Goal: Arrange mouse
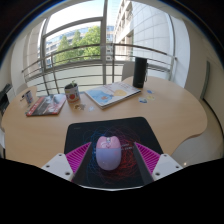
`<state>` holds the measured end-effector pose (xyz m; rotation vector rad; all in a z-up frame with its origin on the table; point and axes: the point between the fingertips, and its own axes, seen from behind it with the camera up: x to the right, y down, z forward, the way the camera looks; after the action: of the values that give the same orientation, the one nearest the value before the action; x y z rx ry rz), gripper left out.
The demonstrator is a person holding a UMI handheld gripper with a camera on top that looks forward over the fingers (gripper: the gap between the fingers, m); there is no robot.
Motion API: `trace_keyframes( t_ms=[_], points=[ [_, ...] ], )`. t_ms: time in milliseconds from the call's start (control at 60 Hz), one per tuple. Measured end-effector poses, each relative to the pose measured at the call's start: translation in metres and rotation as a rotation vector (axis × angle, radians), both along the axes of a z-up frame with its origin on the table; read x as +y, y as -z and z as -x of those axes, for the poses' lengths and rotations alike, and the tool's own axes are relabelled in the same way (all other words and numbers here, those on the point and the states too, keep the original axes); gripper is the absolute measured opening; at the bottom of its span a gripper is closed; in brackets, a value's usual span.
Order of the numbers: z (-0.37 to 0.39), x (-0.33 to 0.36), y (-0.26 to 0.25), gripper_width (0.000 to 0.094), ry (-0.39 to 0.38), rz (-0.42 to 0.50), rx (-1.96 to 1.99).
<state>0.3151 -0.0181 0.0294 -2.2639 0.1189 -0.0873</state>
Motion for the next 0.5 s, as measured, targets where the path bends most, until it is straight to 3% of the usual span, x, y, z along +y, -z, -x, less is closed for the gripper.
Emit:
trace_keyframes(
  t_ms=[317,500],
  points=[
    [0.046,-0.137,-0.114,0.0842,-0.005,-0.103,-0.081],
    [0.082,-0.226,-0.147,0.0847,-0.019,-0.118,-0.092]
  ],
)
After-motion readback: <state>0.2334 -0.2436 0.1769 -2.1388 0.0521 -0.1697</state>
